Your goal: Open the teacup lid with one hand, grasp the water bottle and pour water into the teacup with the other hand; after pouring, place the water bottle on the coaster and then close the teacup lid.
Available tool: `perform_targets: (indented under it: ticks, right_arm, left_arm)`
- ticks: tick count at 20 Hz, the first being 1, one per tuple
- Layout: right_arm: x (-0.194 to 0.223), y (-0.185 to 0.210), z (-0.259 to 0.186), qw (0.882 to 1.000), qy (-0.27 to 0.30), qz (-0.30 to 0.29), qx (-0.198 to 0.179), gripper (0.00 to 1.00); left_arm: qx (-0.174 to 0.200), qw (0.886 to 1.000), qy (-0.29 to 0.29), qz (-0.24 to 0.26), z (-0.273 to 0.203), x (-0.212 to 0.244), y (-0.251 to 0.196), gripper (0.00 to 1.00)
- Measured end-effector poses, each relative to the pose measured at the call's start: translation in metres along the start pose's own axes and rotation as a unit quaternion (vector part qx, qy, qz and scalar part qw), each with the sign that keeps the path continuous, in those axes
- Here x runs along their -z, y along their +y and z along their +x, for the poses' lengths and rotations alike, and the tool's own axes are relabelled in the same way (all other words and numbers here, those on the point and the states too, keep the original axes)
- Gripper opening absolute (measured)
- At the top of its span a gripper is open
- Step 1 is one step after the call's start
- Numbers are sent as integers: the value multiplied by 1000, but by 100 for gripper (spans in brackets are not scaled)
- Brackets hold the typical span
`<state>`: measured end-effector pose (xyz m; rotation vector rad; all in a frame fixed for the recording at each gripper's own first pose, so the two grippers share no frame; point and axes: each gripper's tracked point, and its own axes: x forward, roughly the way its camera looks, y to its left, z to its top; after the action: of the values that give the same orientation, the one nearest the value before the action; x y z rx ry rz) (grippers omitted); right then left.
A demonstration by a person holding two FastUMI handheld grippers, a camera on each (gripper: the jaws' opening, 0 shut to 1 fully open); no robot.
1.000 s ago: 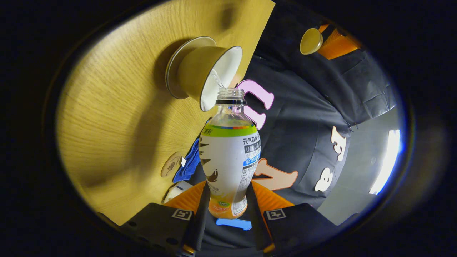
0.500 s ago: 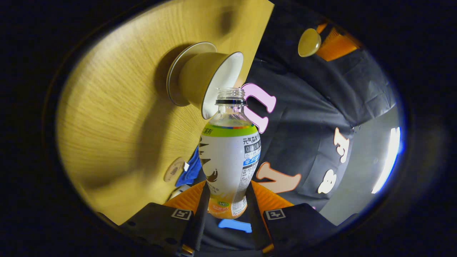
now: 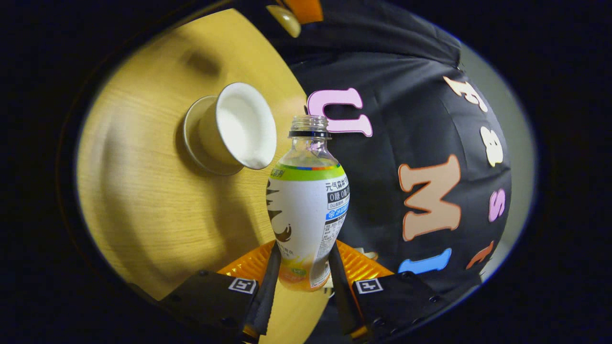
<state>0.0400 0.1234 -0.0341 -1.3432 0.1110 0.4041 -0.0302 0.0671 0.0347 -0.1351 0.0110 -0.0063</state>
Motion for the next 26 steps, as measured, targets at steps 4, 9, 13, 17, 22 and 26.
perform_targets:
  ticks: [4,9,13,17,22,26]
  right_arm:
    - [14,5,0,988,20,150,-28,60]
    - [33,-31,13,948,35,313,-36,60]
    - [43,-49,42,910,33,412,-27,60]
    - [55,-61,69,866,40,498,-25,60]
    - [62,-84,106,845,12,534,21,59]
    - [60,-83,129,828,0,559,34,61]
  left_arm:
    - [1,1000,3,3,1,3,-1,23]
    - [5,1000,6,2,2,5,-3,23]
    - [6,1000,9,-1,2,6,-4,23]
    - [11,1000,10,-4,3,6,-10,23]
    - [18,1000,13,-6,3,9,-15,23]
    - [24,999,19,-13,3,13,-18,23]
